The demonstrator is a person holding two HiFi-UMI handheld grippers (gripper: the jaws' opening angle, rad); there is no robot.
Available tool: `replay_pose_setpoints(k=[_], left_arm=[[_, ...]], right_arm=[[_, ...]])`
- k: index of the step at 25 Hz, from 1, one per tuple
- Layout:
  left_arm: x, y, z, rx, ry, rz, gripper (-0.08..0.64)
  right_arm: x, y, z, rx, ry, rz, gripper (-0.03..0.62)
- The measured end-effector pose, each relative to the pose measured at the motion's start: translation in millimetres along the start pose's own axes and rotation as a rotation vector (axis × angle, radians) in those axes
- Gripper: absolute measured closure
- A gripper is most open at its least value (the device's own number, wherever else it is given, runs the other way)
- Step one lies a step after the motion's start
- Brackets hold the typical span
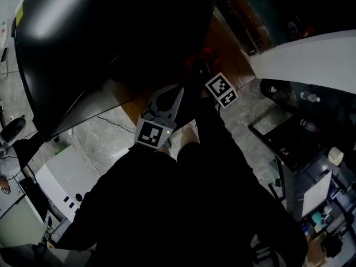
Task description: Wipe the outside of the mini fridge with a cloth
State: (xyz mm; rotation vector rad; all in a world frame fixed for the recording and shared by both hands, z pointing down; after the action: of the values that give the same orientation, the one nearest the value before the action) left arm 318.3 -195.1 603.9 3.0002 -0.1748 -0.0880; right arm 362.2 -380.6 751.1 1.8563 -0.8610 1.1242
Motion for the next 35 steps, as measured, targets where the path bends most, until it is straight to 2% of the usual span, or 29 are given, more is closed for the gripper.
replay_pose_setpoints(k=[3,7,9,13,17,21,23,25,28,31,35], left_arm=[[16.1,-12.6,36.8,0.014,-0.033,-0.009,0.558],[42.1,-40.9,98.1,0.072,-0.097,-0.123,0.558],[47.9,-56.9,128.4,0.108,-0.1,-0.14,0.558],[45.6,-88.2,189.9,0.144,-0.113,-0.085,0.558],[40.2,-131.3,262.4,0.176,-0.085,-0.044,0.558],[21.8,-181.2,327.7,0.213,-0.063,0.075,0.558],[2.2,-206.1,353.5,0.234,-0.032,0.151,0.558],[-23.6,-224.8,372.9,0.243,0.027,0.234,0.558],[-69.2,-240.0,385.8,0.249,0.105,0.333,0.558],[-125.9,-249.9,380.8,0.296,0.173,0.407,0.558],[-193.9,-248.8,367.9,0.274,0.166,0.454,0.558]], right_arm=[[-37.8,-22.2,22.7,-0.03,-0.078,0.102,0.505],[-92.0,-73.8,41.0,-0.106,-0.238,0.236,0.505],[-123.1,-92.0,42.0,-0.15,-0.333,0.31,0.503],[-205.5,-125.6,44.5,-0.208,-0.604,0.586,0.503],[-318.8,-174.3,50.0,-0.168,-0.857,0.904,0.503],[-418.8,-199.3,45.5,-0.186,-1.103,1.157,0.503],[-464.0,-195.3,39.7,-0.238,-1.168,1.248,0.503],[-505.9,-177.7,30.2,-0.331,-1.23,1.291,0.503],[-556.1,-141.9,6.1,-0.491,-1.322,1.29,0.503],[-594.3,-102.9,-22.6,-0.624,-1.359,1.239,0.503],[-637.4,-47.4,-65.8,-0.753,-1.434,1.118,0.503]])
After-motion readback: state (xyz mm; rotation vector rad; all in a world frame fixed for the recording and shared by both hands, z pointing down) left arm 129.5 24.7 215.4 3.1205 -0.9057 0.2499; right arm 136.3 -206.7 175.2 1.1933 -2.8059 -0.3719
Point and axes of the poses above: the fingertips, and each gripper's own axes: y forward along the fingers, x to its right, z out of its top, the point moved 10 cm from there along -y, backward along the fingers, and after that the axes turned 9 degrees about x, right-handed, at the moved point
